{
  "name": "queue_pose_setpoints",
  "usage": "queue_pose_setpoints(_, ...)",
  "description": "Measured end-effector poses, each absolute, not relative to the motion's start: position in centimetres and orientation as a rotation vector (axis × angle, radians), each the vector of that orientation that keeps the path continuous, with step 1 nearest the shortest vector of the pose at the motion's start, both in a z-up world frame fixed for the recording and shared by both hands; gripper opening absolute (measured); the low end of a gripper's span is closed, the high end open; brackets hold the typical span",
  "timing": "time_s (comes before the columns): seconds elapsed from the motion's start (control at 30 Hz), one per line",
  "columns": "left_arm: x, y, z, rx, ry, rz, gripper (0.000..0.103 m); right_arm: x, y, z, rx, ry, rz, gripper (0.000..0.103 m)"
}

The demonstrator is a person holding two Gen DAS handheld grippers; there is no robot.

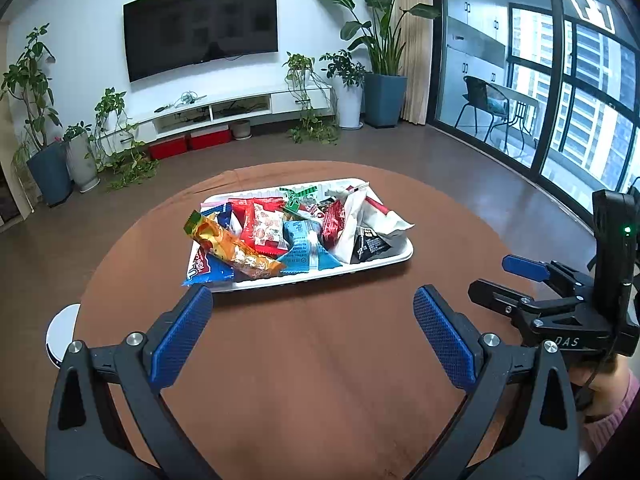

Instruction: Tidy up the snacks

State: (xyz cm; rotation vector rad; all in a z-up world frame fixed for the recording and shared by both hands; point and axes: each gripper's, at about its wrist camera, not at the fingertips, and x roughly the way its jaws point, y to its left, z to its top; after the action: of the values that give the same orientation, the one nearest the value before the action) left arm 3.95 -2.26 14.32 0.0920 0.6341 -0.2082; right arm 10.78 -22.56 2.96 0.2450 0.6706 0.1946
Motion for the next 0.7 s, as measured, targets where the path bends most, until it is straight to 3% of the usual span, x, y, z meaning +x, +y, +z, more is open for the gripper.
queue_pose_setpoints(0.7, 3.74, -1.79, 14.27, 0.097, 0.637, -0.21, 0.102, 10.96, -22.35, 2.57, 0.235, 0.684, 0.186, 0.098)
